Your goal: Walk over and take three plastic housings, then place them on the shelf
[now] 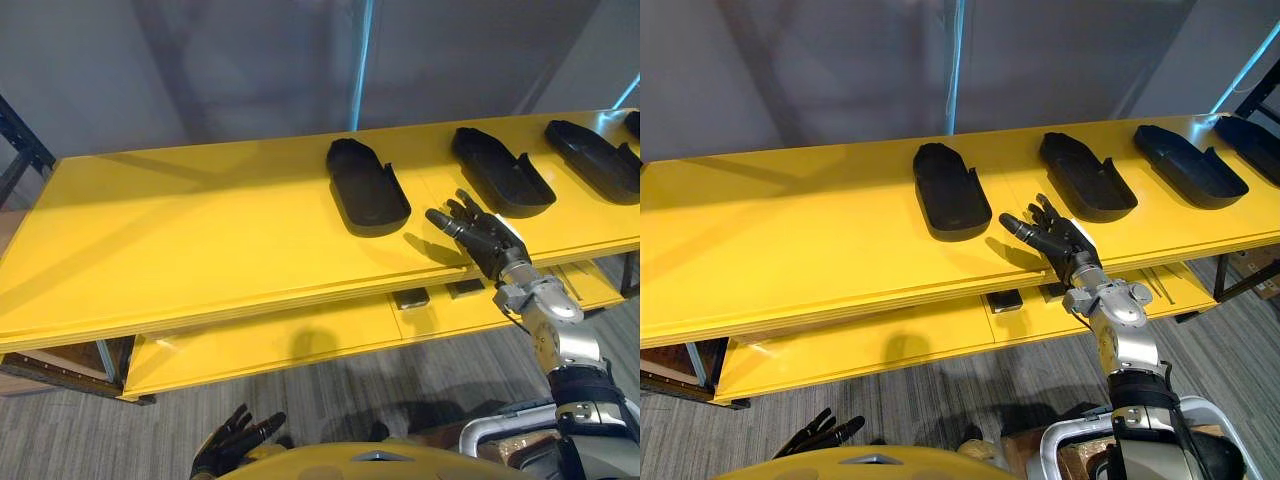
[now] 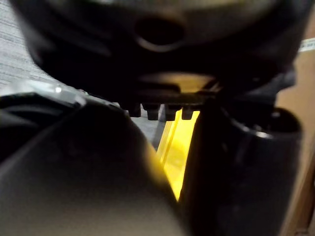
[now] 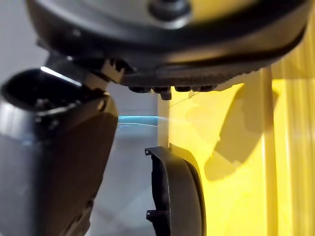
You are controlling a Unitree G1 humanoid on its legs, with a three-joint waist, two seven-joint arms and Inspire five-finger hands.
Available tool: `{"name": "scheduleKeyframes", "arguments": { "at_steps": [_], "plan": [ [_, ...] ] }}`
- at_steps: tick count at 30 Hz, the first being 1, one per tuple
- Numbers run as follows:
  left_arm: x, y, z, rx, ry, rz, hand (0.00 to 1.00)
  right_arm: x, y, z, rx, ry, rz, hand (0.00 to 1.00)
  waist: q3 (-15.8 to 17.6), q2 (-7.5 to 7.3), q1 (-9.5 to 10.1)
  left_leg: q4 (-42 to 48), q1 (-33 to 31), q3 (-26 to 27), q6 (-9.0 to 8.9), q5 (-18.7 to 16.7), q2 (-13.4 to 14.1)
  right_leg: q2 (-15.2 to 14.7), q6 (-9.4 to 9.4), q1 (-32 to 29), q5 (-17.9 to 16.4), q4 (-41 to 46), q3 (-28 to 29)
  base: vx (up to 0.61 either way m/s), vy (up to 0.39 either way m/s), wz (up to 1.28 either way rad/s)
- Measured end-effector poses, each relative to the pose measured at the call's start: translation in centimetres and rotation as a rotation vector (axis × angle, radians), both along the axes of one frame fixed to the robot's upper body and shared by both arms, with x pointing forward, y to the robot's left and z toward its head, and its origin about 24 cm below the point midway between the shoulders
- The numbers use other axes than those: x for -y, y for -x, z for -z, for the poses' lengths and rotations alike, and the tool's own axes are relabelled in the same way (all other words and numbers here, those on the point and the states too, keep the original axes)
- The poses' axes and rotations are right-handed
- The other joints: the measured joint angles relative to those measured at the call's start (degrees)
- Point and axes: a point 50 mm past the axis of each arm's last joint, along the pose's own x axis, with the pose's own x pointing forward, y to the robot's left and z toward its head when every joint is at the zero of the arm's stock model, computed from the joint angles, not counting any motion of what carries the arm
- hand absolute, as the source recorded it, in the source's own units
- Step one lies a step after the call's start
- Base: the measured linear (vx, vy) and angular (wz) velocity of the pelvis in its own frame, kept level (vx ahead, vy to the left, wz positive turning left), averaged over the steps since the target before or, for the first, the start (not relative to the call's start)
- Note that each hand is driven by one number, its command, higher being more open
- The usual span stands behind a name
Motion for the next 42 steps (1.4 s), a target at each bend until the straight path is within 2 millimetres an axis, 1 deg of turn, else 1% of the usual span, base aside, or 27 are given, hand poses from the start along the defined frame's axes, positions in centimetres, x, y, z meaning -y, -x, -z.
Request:
{"name": "scheduleKeyframes", "arguments": {
  "at_steps": [3, 6, 10, 15, 21, 26, 30, 34, 42],
  "plan": [
    [-0.1, 0.0, 0.0, 0.004, 0.006, -0.005, 1.0, 0.0, -0.1, -0.1, 0.003, 0.0, -0.001, 1.0, 0.0, -0.06, 0.01, -0.4, -0.5, -0.9, 0.11, 0.4, -0.2, -0.3, 0.04, -0.2, 0.0, 0.0, -0.9, -0.04, 0.011, 0.17],
    [-0.1, -0.1, -0.1, 0.009, 0.006, -0.005, 1.0, -0.3, -0.6, -0.6, 0.019, 0.0, -0.008, 1.0, 0.1, -0.17, 0.15, -1.4, -1.1, -1.6, 0.05, 1.4, -0.2, -0.4, 0.03, -0.8, 0.0, 0.0, -1.7, -0.04, -0.005, 0.15],
    [-0.1, -0.3, -0.2, 0.018, 0.007, -0.005, 1.0, -0.3, -0.7, -0.5, 0.018, 0.001, -0.005, 1.0, 0.2, -0.36, 1.35, -2.0, -1.0, -2.2, 0.09, 2.1, -0.2, -0.3, 0.03, -0.6, 0.0, 0.0, -2.5, -0.01, -0.007, 0.09],
    [-0.2, -0.3, -0.2, 0.019, 0.005, -0.01, 1.0, -1.0, -1.3, -0.5, 0.016, -0.007, -0.024, 1.0, 0.4, -0.68, 1.27, -2.1, -1.0, -2.4, 0.15, 2.1, -0.3, -0.4, 0.05, -0.5, 0.0, 0.0, -2.7, 0.0, 0.001, 0.01],
    [-0.3, -0.3, -0.2, 0.019, 0.002, -0.015, 1.0, -1.5, -1.4, -0.4, 0.01, -0.007, -0.06, 1.0, 0.4, -1.07, 1.36, -2.4, -0.9, -2.5, 0.13, 2.4, -0.3, -0.4, 0.05, -0.4, 0.1, 0.0, -2.9, 0.0, 0.0, 0.0],
    [-0.5, -0.3, -0.2, 0.019, -0.004, -0.017, 1.0, -2.3, -1.4, 0.0, 0.01, -0.047, -0.078, 1.0, 0.7, -1.78, 1.38, -2.4, -0.6, -2.4, 0.12, 2.5, -0.3, -0.4, 0.04, -0.2, 0.1, 0.0, -2.8, 0.0, 0.0, 0.0],
    [-0.8, -0.3, -0.3, 0.012, -0.006, -0.013, 1.0, -2.9, -1.4, 0.2, 0.003, -0.073, -0.126, 1.0, 0.7, -2.21, 1.38, -2.4, -0.5, -2.2, 0.12, 2.5, -0.2, -0.4, 0.05, -0.1, 0.1, 0.0, -2.8, 0.0, 0.0, 0.0],
    [-0.8, -0.4, -0.3, 0.011, -0.006, -0.011, 1.0, -3.3, -1.3, 0.4, -0.004, -0.075, -0.17, 1.0, 0.6, -2.28, 1.41, -2.4, -0.4, -2.2, 0.11, 2.5, -0.2, -0.4, 0.05, 0.0, 0.1, 0.0, -2.8, 0.0, 0.0, 0.0],
    [-0.9, -0.4, -0.3, 0.011, -0.007, -0.01, 1.0, -3.6, -1.3, 0.4, -0.005, -0.084, -0.209, 1.0, 0.6, -2.36, 1.49, -2.4, -0.4, -2.1, 0.05, 2.4, -0.1, -0.3, 0.04, 0.0, 0.0, 0.0, -2.7, 0.0, 0.0, 0.0]
  ]
}}
